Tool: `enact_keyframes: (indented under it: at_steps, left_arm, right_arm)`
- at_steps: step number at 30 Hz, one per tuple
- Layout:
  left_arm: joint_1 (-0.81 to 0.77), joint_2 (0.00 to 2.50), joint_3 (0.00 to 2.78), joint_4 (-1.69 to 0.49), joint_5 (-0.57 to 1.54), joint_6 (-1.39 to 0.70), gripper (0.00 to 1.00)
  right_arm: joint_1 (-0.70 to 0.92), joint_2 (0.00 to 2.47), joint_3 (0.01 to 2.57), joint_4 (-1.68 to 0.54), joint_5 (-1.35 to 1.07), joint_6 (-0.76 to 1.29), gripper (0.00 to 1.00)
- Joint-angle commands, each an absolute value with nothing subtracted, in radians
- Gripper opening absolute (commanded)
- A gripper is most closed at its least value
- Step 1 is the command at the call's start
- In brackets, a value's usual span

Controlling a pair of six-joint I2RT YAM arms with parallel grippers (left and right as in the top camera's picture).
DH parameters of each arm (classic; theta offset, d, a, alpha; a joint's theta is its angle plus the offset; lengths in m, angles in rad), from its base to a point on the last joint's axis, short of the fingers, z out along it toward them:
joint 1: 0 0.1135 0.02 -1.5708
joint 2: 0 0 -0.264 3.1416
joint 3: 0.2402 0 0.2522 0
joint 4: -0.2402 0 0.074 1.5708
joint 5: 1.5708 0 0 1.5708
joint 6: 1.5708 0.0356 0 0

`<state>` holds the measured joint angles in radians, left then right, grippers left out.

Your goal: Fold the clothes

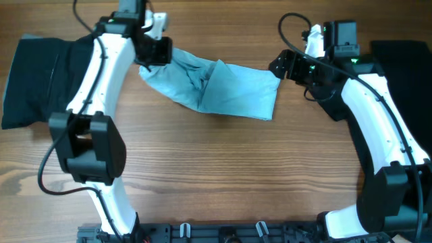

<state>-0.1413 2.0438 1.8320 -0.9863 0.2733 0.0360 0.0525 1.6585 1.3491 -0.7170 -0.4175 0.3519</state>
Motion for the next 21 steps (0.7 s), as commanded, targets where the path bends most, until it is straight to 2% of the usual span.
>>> enact_keyframes:
  at_steps: [1,4,9,12,14,15,16,21]
  left_arm:
    - [-0.278,2.023,1.879,-0.989,0.270,0.007,0.04]
    - [-0.410,2.027,1.879,-0.981,0.267,0.002,0.04]
    - [-0.587,2.064,1.879,-0.955,0.239,-0.046,0.06]
    - [-0.635,2.099,1.878,-0.942,0.237,-0.087,0.19]
    - [-0.668,2.141,1.878,-0.882,0.238,-0.115,0.37]
    - [-0.682,2.157,1.878,-0.846,0.238,-0.120,0.39]
    - [-0.694,2.167,1.878,-0.817,0.236,-0.120,0.51]
    - [-0.669,2.111,1.914,-0.876,0.150,-0.117,0.56]
  right_arm:
    - [-0.059,1.649,1.360,-0.693,-0.367,0.397,0.85]
    - [-0.150,1.649,1.360,-0.694,-0.400,0.402,0.85]
    - [-0.191,1.649,1.360,-0.693,-0.405,0.394,0.85]
    - [-0.191,1.649,1.360,-0.693,-0.405,0.392,0.85]
    - [-0.191,1.649,1.360,-0.697,-0.405,0.392,0.85]
    - [-0.191,1.649,1.360,-0.700,-0.406,0.389,0.85]
    - [-0.191,1.649,1.360,-0.701,-0.414,0.380,0.85]
    - [-0.168,1.649,1.360,-0.768,-0.519,0.229,0.84]
